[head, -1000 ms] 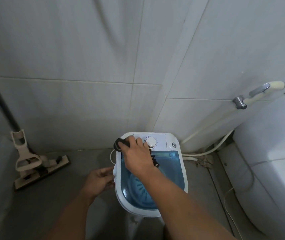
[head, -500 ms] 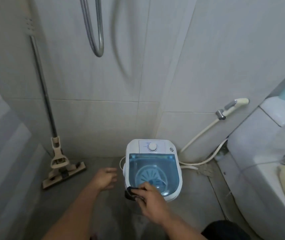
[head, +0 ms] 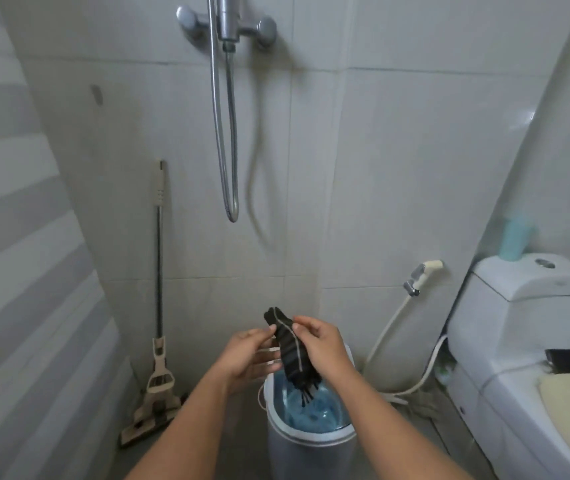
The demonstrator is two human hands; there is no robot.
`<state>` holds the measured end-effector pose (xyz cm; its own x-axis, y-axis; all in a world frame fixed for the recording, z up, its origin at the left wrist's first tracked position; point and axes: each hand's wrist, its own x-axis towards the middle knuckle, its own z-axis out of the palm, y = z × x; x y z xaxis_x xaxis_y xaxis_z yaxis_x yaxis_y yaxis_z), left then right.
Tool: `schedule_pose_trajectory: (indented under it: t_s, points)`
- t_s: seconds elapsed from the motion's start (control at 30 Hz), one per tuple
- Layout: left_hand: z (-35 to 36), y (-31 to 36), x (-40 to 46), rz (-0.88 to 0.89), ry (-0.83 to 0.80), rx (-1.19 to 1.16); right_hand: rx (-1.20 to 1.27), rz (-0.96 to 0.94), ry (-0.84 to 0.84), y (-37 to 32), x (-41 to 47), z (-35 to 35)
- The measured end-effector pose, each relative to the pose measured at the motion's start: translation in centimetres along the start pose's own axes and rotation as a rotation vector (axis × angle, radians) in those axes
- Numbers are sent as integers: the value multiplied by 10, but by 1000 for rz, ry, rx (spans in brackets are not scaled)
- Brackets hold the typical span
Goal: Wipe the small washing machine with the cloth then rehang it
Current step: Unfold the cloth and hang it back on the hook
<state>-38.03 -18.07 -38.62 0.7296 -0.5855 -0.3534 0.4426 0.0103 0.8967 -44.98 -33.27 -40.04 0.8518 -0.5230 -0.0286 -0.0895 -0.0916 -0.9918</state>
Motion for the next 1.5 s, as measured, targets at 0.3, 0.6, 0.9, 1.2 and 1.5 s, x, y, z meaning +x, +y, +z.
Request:
schedule_pose_trajectory:
  t_s: [0.3, 0.6, 0.9, 1.2, 1.5]
  points:
    - [8, 74, -42, 269, 34, 102, -4, -88, -127, -88, 2, 4]
    - [7, 113, -68, 497, 49, 138, -86, -248, -171, -155, -2, 15]
    - [-19, 170, -73, 846, 459, 725, -293, -512, -68, -206, 1, 25]
    - [-35, 226, -95, 895, 394, 784, -293, -609, -157, -251, 5, 28]
    - [-74, 286, -123, 1015, 340, 960, -202, -444, -342, -285, 1, 57]
